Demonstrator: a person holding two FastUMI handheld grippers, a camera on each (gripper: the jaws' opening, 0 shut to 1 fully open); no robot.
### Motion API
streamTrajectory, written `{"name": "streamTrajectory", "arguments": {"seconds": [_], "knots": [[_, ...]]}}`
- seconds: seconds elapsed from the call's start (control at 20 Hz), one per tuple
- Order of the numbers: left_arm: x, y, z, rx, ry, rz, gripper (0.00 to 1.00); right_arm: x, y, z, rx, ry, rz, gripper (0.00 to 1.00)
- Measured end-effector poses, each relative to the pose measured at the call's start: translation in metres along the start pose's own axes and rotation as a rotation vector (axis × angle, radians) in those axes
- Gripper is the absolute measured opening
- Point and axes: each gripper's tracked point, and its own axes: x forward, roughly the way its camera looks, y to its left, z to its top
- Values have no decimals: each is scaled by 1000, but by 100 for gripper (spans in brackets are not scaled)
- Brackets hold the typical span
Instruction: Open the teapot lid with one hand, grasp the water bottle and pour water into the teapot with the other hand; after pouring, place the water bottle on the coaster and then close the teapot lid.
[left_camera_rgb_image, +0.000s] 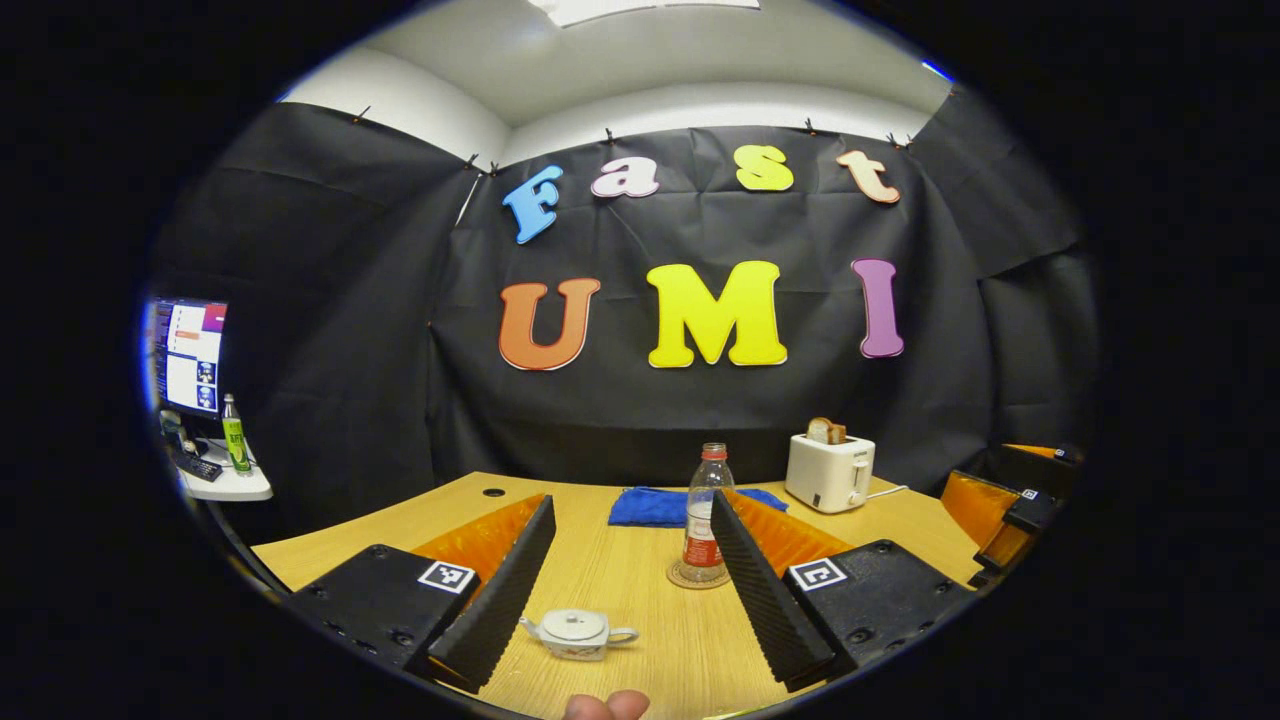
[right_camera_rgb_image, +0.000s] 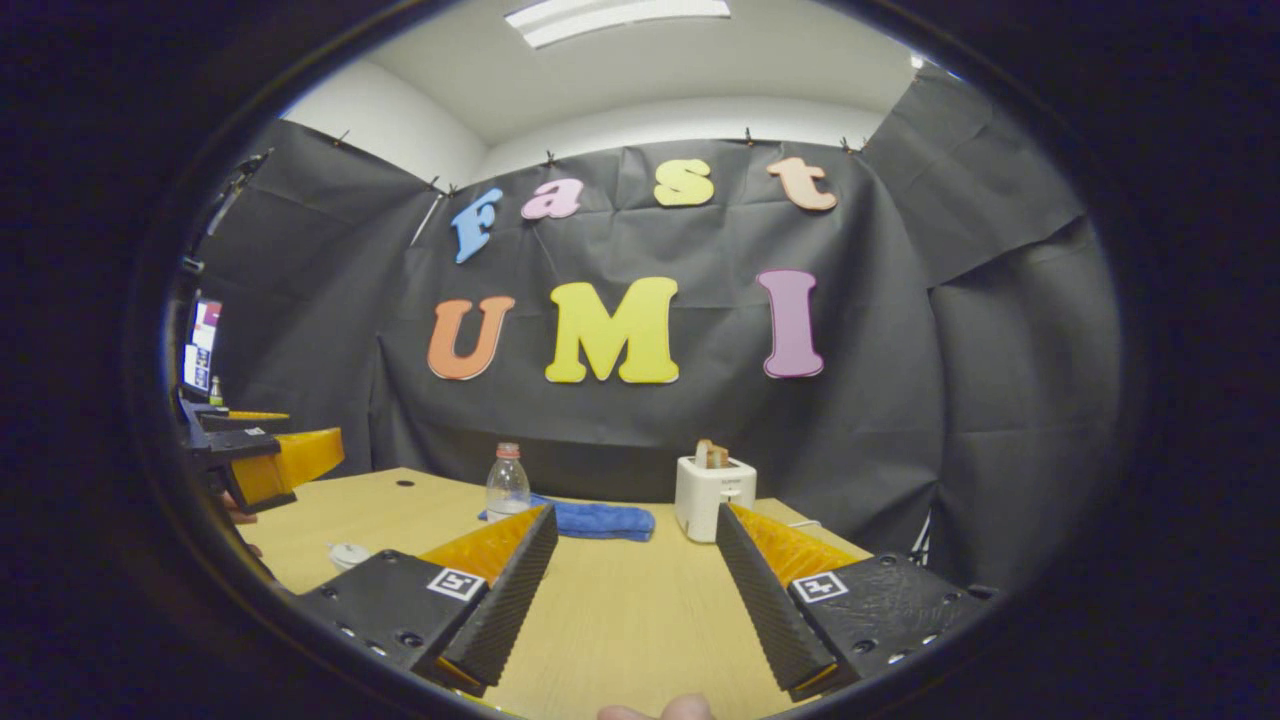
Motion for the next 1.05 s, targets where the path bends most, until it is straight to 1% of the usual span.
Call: {"name": "streamTrajectory", "arguments": {"seconds": [0.05,0.1,0.2,0.3,0.4,0.45,0.55,0.65,0.75,1.05], "knots": [[-1,-6,-1,15,-5,-14,98,-1,1,-4,1,8,-4,95],[-2,-5,-4,28,-8,-10,98,-3,1,-11,2,23,-9,95],[-5,3,-10,34,-7,22,99,-4,3,-22,-5,52,-14,95],[-5,2,-12,24,-5,23,99,-6,4,-23,-10,56,-24,97],[-6,3,-18,2,2,18,99,-5,6,-23,-9,54,-31,95],[-6,2,-21,-10,-4,14,99,-6,9,-23,-13,52,-30,97],[-5,-3,-26,-17,9,-11,99,-5,15,-20,-27,44,-28,95],[-4,0,-26,-20,6,-10,99,-3,20,-20,-37,41,-27,97],[-2,4,-29,-20,12,-4,99,-1,24,-21,-36,44,-24,95],[1,14,-31,-29,19,6,99,8,32,-37,-1,94,-5,95]]}}
